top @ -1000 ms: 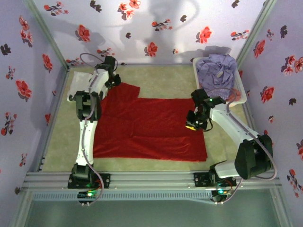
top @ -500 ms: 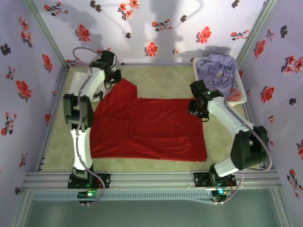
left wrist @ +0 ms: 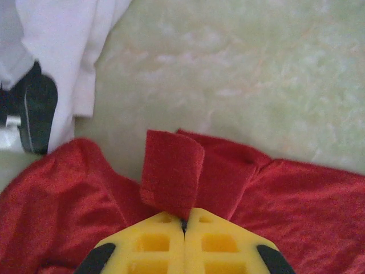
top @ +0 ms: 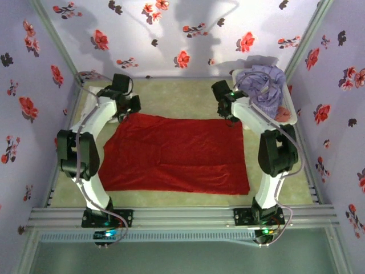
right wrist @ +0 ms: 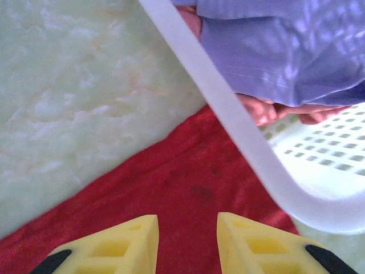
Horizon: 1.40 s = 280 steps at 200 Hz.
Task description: Fold and stack the t-shirts
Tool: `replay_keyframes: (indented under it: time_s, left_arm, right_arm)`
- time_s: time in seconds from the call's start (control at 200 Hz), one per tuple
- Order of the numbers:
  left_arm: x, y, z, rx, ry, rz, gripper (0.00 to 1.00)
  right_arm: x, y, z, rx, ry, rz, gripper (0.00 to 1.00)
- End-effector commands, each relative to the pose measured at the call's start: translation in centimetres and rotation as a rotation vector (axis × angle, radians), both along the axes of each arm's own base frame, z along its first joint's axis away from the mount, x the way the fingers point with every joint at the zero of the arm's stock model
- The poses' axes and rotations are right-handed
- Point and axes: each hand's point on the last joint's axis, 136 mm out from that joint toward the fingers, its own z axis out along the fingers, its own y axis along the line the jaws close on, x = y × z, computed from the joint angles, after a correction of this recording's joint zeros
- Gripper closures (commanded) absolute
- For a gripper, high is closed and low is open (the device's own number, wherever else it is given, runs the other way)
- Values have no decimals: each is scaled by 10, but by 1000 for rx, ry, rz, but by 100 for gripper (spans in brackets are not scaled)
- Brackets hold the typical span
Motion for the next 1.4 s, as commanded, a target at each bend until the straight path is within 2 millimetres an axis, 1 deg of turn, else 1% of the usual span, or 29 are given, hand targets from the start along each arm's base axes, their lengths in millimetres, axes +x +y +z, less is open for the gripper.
replay_keyframes:
  time_s: [0.0, 0.115, 0.315, 0.425, 0.645, 0.885, 1.07, 1.24, 1.335, 1.395]
  left_arm:
    - [-7, -4, 23, -50, -64, 12, 100]
    - [-16, 0, 25, -42, -68, 12, 100]
    - [-24, 1, 25, -44, -60, 9, 100]
    - [-27, 2, 23, -41, -58, 9, 100]
    - [-34, 3, 18, -35, -43, 1, 100]
    - [-42, 7, 15, -13, -22, -12, 100]
    - [-46, 11, 15, -11, -21, -8, 100]
    - [-50, 16, 16, 0, -15, -12, 100]
    - [-52, 20, 18, 2, -18, -6, 100]
    - [-54, 22, 18, 3, -16, -3, 100]
  right_arm:
    - [17, -3, -7, -26, -41, -118, 65]
    - [29, 0, -20, -19, -36, -153, 61]
    - [42, 13, -42, -12, -1, -166, 60]
    - [45, 20, -52, -13, 8, -164, 60]
    - [48, 32, -79, 33, 32, -148, 60]
    - [51, 35, -97, 29, 52, -133, 63]
    - [48, 35, -112, 39, 62, -148, 65]
    - [37, 30, -127, 39, 83, -178, 68]
    - [31, 30, -133, 54, 92, -191, 74]
    - [29, 30, -134, 61, 88, -195, 80]
